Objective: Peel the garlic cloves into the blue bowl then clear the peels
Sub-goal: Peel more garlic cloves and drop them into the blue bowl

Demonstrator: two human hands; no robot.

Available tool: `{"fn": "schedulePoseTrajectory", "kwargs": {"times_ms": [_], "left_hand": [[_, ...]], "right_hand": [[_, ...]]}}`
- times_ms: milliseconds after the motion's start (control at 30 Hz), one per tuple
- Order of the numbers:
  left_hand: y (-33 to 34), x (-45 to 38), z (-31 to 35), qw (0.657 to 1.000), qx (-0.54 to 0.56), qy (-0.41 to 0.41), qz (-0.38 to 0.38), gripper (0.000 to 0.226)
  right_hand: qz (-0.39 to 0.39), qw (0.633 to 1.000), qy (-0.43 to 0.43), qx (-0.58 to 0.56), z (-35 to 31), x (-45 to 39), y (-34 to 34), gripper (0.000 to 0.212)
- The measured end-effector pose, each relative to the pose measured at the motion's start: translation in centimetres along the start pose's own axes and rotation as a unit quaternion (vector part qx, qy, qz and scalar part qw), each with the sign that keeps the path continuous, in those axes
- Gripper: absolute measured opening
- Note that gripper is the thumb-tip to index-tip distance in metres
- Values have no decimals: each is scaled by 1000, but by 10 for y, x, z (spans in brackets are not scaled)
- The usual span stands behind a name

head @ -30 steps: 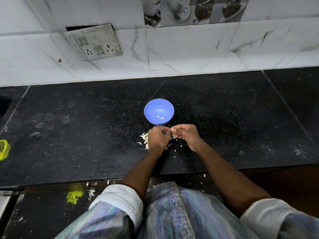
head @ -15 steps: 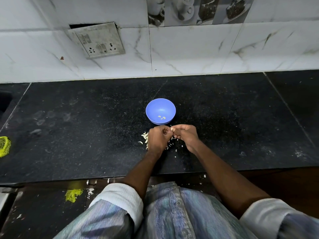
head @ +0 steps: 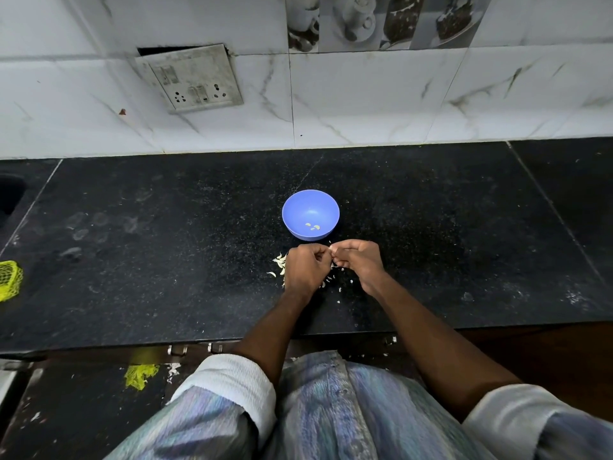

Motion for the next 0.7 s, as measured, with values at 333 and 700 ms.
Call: {"fn": "schedulePoseTrajectory", "kwargs": {"times_ms": [333, 700], "left_hand": [[-2, 4, 0, 1000, -12, -17, -4, 12], [-7, 3, -2, 996, 76, -40, 6, 8]], "right_hand": [[-5, 999, -21, 39, 1, 3, 0, 10], [-10, 1000, -10, -4, 3, 2, 2, 11]]}}
Point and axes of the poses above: each hand's wrist, its own x-axis away from the middle knuckle, its own y-axis out of the palm, z = x × y, the point moved 7 cm from there along -x, towards the middle knuckle, and after that the axes turned 5 degrees about -y, right-handed, at the moved point
